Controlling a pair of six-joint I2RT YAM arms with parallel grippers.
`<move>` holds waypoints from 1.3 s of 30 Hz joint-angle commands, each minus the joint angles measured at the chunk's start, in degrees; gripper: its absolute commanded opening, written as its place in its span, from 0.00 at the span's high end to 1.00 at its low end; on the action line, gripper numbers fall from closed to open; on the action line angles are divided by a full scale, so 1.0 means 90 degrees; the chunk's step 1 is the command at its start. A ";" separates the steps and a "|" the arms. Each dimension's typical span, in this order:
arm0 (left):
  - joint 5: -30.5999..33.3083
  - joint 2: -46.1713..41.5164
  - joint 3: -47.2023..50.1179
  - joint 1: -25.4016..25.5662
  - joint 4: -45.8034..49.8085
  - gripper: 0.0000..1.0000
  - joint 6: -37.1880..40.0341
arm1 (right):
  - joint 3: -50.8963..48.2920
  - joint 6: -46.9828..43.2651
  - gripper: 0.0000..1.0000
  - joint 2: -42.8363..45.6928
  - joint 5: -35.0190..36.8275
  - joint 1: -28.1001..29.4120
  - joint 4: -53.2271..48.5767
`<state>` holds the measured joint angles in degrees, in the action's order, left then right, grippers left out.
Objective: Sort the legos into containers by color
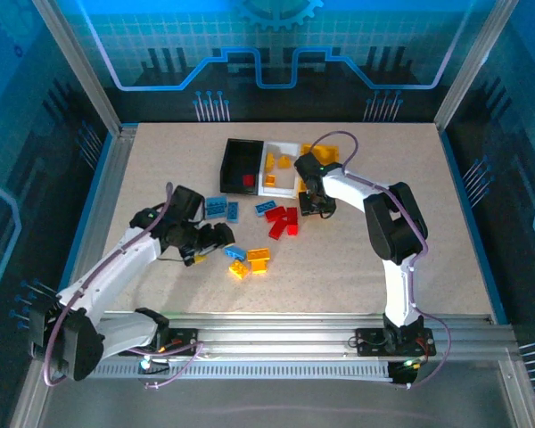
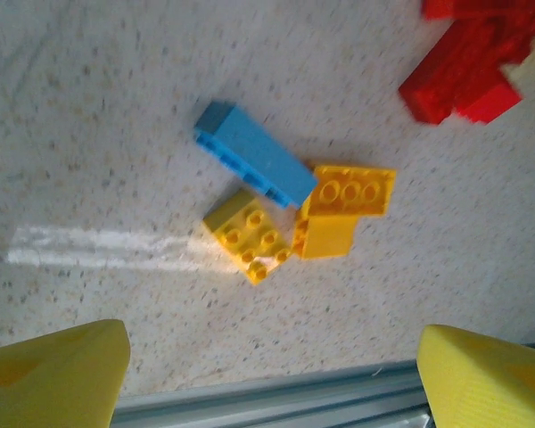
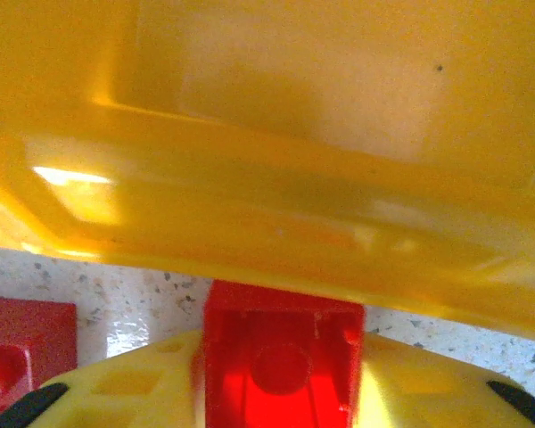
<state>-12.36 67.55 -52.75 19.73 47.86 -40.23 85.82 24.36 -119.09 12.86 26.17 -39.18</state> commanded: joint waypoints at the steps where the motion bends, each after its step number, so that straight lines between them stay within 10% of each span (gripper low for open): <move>1: 0.0094 0.0301 -0.0480 -0.0197 0.0297 0.15 0.0480 | 0.0183 -0.0011 0.61 -0.0064 0.0020 -0.0007 -0.0090; 21: 0.0786 0.4804 -0.5019 -0.0405 -0.0218 0.23 0.0850 | -0.0715 0.0073 0.71 0.1749 -0.0800 -0.0161 -0.0682; 39: 0.1603 0.8165 -0.9262 -0.0335 0.1101 0.36 0.1013 | 0.1682 0.0555 0.72 0.0970 -0.1692 -0.1137 -0.1461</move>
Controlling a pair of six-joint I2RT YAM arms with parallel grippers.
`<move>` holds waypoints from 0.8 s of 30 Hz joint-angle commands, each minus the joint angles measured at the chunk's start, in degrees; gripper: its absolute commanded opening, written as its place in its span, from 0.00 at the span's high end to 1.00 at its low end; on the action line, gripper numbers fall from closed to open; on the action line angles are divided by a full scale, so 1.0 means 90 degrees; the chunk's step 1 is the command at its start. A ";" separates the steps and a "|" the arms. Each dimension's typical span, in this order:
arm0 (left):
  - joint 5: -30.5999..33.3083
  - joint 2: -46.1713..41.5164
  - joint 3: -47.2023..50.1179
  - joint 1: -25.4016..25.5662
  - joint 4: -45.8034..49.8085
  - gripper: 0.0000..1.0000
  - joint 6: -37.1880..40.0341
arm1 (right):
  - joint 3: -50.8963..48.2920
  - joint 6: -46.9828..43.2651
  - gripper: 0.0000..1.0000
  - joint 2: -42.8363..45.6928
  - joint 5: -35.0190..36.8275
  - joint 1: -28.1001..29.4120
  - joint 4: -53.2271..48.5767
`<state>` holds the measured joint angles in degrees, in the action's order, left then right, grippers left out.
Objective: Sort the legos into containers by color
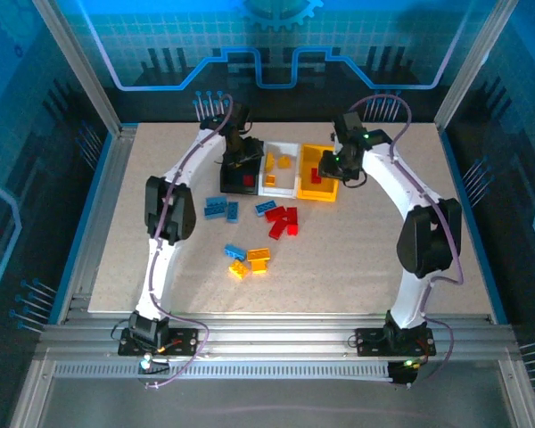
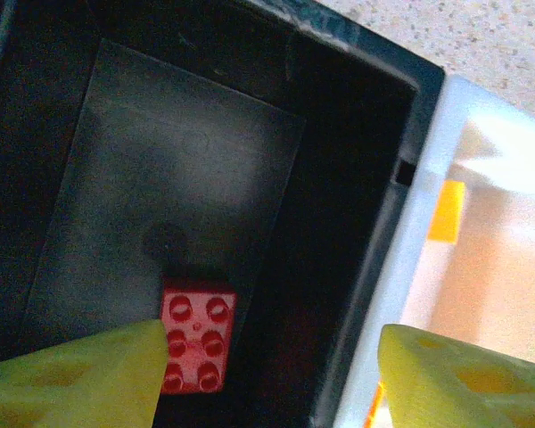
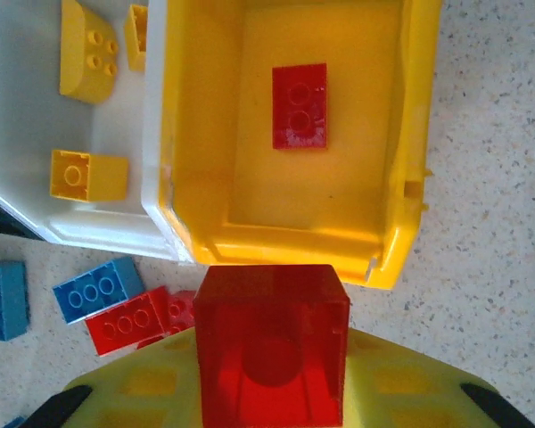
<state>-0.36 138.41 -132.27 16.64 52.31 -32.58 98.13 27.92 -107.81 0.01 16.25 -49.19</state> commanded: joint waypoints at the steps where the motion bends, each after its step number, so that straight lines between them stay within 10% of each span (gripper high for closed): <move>1: 0.0313 0.0368 -0.0511 0.0006 0.0653 0.36 0.0173 | 0.0432 0.0159 0.72 -0.0349 -0.0310 -0.0038 -0.0383; 24: 0.0331 -0.0361 -0.0248 -0.0081 0.0489 0.34 0.0009 | 0.0806 -0.0081 0.72 -0.0518 -0.1597 0.1156 -0.0036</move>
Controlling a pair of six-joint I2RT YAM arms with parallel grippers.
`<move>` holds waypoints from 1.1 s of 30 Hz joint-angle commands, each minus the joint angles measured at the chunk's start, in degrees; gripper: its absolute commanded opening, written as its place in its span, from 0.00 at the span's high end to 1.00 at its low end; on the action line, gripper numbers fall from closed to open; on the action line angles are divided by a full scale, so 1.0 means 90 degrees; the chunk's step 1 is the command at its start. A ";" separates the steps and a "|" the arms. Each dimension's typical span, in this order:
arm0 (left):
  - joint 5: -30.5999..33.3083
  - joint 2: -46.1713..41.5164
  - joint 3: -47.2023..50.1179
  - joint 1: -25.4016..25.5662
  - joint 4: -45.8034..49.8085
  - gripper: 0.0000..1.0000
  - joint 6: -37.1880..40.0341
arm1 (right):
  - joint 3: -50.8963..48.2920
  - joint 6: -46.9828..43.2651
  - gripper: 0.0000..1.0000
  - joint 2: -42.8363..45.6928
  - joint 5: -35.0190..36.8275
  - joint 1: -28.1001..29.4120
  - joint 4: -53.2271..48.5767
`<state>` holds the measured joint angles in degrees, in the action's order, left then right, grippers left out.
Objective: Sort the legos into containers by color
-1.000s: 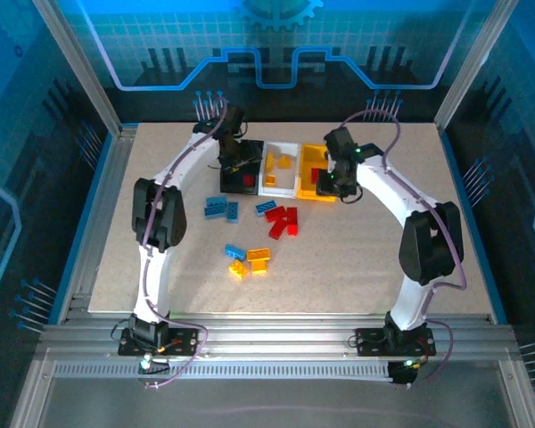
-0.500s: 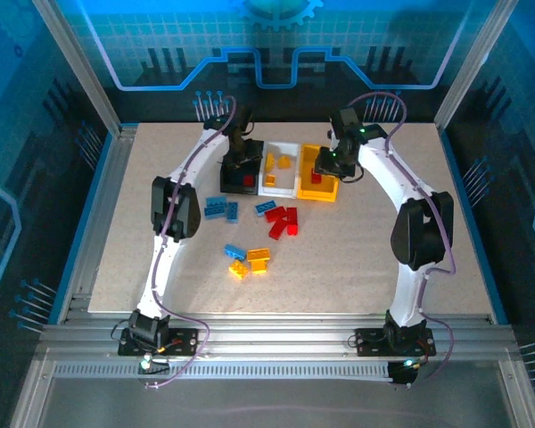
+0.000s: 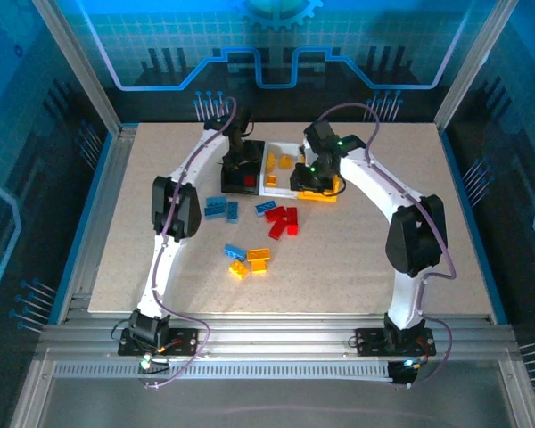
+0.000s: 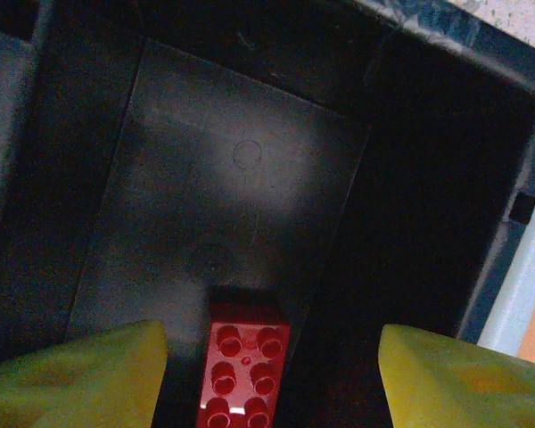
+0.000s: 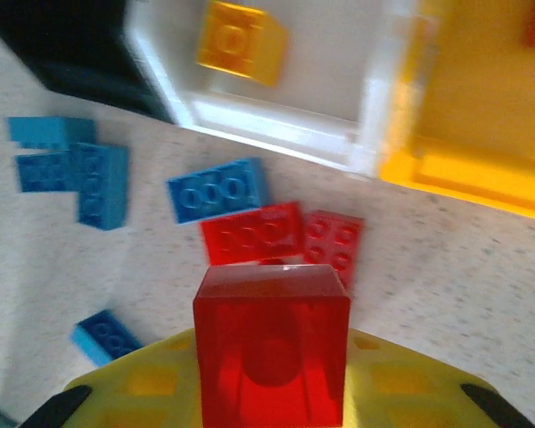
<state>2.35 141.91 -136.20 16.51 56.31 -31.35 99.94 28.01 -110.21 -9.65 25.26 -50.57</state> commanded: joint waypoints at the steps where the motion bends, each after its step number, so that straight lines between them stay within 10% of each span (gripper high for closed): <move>1: 0.0094 -0.1042 0.0422 -0.0135 -0.0020 0.33 -0.0181 | 0.0862 -0.0112 0.72 -0.0440 -0.0516 0.0265 0.0061; 15: 0.0041 -0.4540 0.4279 -0.1005 -0.0602 0.30 0.0166 | 0.5389 0.0449 0.69 -0.3901 -0.0681 0.0772 -0.0611; 19: -0.0094 -0.5336 0.5141 -0.1028 -0.0494 0.29 0.0317 | 0.6409 0.0994 0.51 -0.4668 -0.0715 0.0693 -0.0309; 33: -0.0666 -0.6306 0.5893 -0.1024 -0.0381 0.28 0.0347 | 0.5017 0.0537 0.43 -0.2735 0.0765 0.0019 -0.1518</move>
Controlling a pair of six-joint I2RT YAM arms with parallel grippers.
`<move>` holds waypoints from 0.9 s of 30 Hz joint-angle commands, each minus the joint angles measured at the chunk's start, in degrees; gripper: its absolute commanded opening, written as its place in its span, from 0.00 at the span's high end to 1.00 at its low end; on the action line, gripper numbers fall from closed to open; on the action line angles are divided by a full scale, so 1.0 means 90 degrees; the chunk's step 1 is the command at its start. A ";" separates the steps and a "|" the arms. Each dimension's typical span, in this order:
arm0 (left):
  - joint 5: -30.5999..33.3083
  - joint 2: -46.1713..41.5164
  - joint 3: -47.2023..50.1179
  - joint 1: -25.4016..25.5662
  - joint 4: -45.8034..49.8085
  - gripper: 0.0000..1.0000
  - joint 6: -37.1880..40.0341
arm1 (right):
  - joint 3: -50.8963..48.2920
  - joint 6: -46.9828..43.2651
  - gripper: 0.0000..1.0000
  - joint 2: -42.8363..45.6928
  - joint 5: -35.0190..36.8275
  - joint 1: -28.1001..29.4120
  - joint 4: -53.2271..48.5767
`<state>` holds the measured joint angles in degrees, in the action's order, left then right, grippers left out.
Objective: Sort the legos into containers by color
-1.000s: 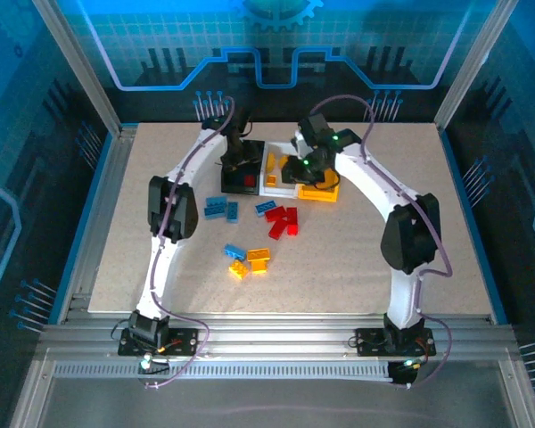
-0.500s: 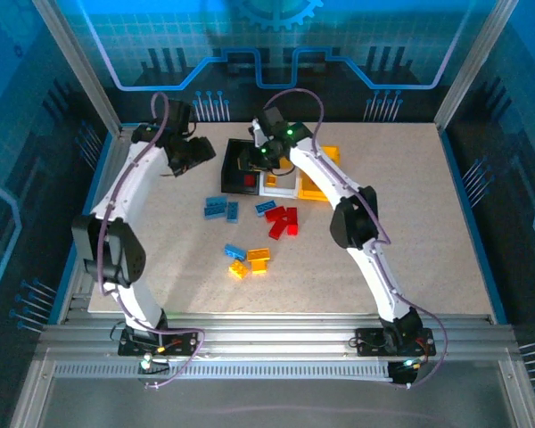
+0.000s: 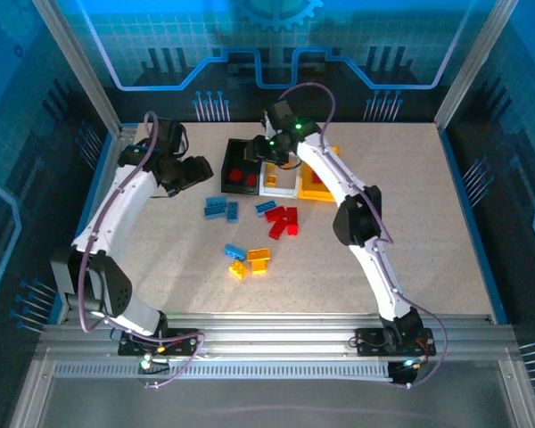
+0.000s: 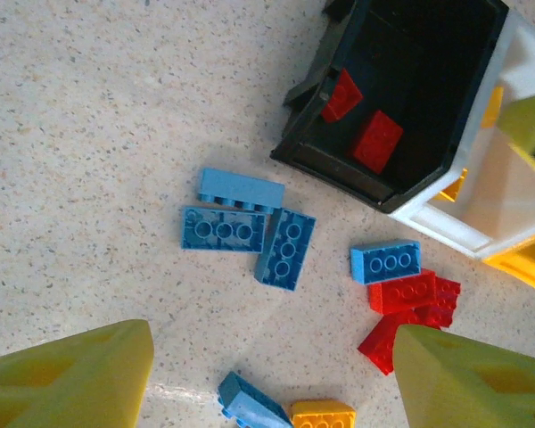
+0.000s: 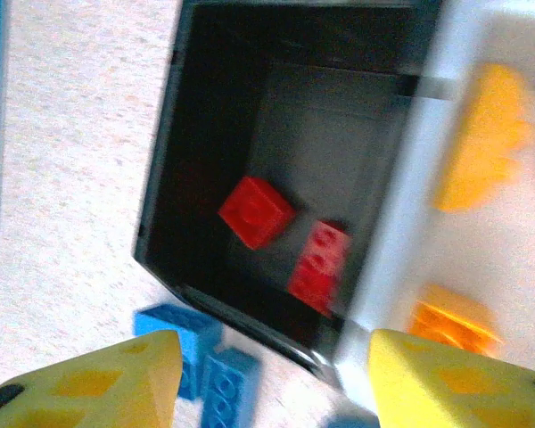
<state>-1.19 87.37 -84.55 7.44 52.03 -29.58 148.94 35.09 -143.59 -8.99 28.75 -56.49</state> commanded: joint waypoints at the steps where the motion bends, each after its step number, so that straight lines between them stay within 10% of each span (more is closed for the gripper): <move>1: -0.0302 -0.0337 0.0230 -0.0017 0.0098 0.28 0.0159 | -0.0807 -0.0305 0.44 0.1256 0.0857 -0.0519 -0.0983; 6: -0.0383 -0.0722 0.0660 -0.0017 0.0122 0.28 0.0090 | -0.2081 -0.0704 0.50 0.1884 0.1038 -0.1150 -0.1127; 27: -0.0266 -0.1656 0.1605 -0.0022 0.0580 0.27 0.0015 | -0.0768 -0.1439 0.59 -0.0193 0.2161 -0.1285 -0.1730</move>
<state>-3.73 74.13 -70.96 7.44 55.29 -29.98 139.79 22.81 -144.07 7.49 16.56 -70.35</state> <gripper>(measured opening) 0.731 0.404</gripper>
